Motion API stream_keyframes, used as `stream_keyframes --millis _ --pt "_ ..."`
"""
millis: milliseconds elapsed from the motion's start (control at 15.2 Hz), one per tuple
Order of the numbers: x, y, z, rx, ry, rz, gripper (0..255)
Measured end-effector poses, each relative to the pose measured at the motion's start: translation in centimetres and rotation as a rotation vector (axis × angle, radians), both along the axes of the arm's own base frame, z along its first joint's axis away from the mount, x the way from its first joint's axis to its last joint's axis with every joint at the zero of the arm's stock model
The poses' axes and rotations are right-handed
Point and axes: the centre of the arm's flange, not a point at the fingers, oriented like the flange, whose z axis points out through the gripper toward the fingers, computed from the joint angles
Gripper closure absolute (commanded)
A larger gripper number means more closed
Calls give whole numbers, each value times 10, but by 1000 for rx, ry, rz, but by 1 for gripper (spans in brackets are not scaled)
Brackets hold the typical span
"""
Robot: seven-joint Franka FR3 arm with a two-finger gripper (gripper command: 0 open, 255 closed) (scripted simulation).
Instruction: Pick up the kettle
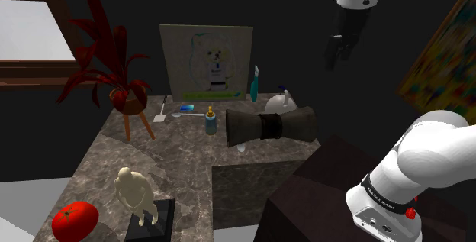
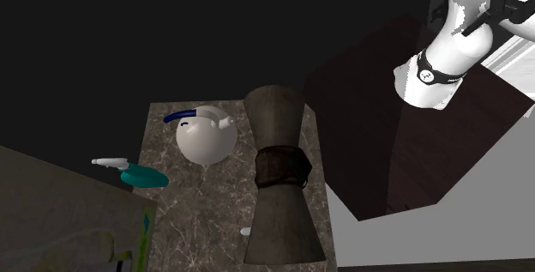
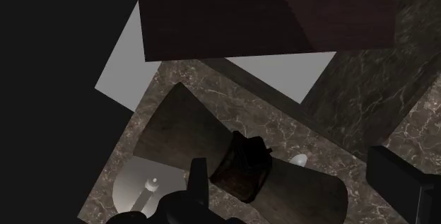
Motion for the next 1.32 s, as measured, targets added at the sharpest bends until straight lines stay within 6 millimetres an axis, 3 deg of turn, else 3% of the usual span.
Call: stream_keyframes --millis 264,594,1320 --pt "18 -12 -14 8 8 -33 0" --pt "69 -42 -57 28 24 -112 0" --pt "159 -116 -156 71 62 -288 0"
